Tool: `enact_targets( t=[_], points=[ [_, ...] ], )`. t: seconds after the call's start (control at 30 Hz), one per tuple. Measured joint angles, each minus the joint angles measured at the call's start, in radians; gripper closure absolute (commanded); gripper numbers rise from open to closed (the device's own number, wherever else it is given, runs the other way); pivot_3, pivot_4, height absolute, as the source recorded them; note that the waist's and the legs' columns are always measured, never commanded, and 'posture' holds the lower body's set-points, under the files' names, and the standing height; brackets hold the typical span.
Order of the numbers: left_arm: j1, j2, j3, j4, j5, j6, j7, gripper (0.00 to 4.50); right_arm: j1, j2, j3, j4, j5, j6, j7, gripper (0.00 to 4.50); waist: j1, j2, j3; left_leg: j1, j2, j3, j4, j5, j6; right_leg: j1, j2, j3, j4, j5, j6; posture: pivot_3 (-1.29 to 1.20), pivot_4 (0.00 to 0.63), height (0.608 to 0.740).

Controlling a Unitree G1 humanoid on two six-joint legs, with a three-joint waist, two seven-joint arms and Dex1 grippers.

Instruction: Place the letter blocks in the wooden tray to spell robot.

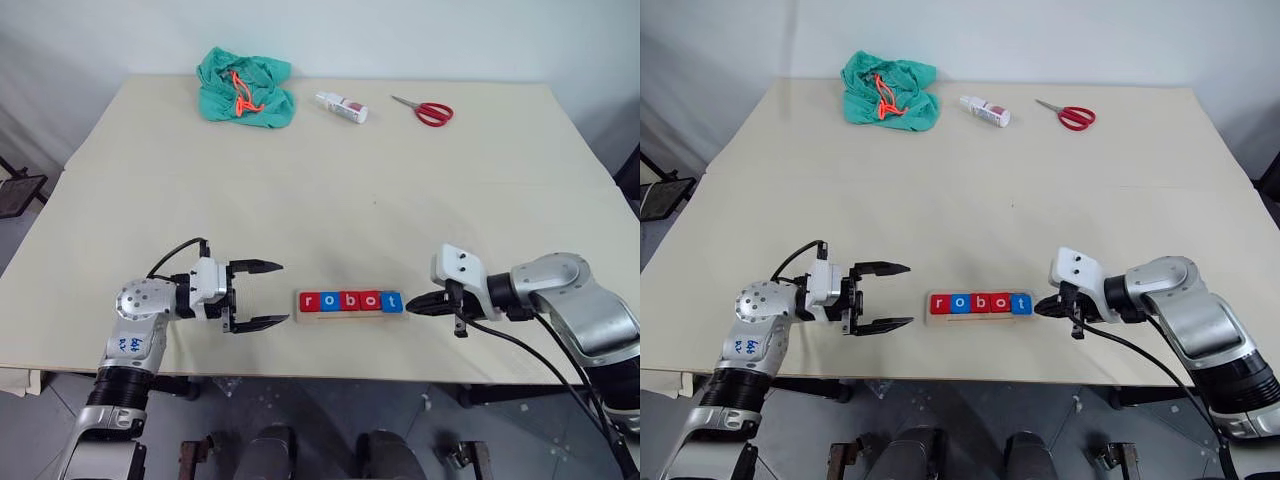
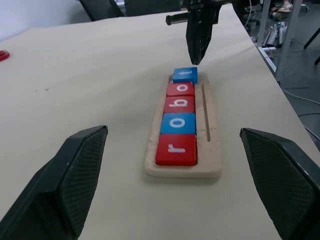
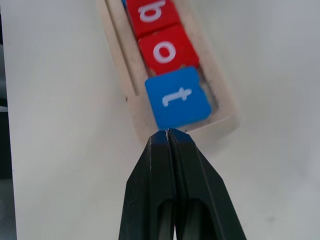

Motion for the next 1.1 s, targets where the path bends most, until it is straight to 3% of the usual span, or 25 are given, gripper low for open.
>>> enact_targets(
  t=[0.37,0.83,1.1],
  points=[
    [0.006,0.009,0.001,-0.028,0.0,0.011,0.018,0.0,-0.052,0.076,0.05,0.064,-0.015,-0.025,-0.021,4.45,-0.002,0.0,0.0,0.0,0.0,0.0,0.0,0.0,0.0,0.0,0.0,0.0,0.0,0.0,0.0,0.0,0.15,0.74],
    [0.006,0.014,0.001,-0.028,0.0,0.011,0.02,0.0,-0.054,0.075,0.045,0.091,-0.027,-0.069,-0.024,4.45,-0.001,0.0,0.0,0.0,0.0,0.0,0.0,0.0,0.0,0.0,0.0,0.0,0.0,0.0,0.0,0.0,0.15,0.74],
    [0.006,0.014,0.001,-0.028,0.0,0.01,0.017,0.0,-0.021,0.036,0.042,0.007,-0.01,-0.027,-0.012,4.45,0.0,0.0,0.0,0.0,0.0,0.0,0.0,0.0,0.0,0.0,0.0,0.0,0.0,0.0,0.0,0.0,0.15,0.74]
  ],
)
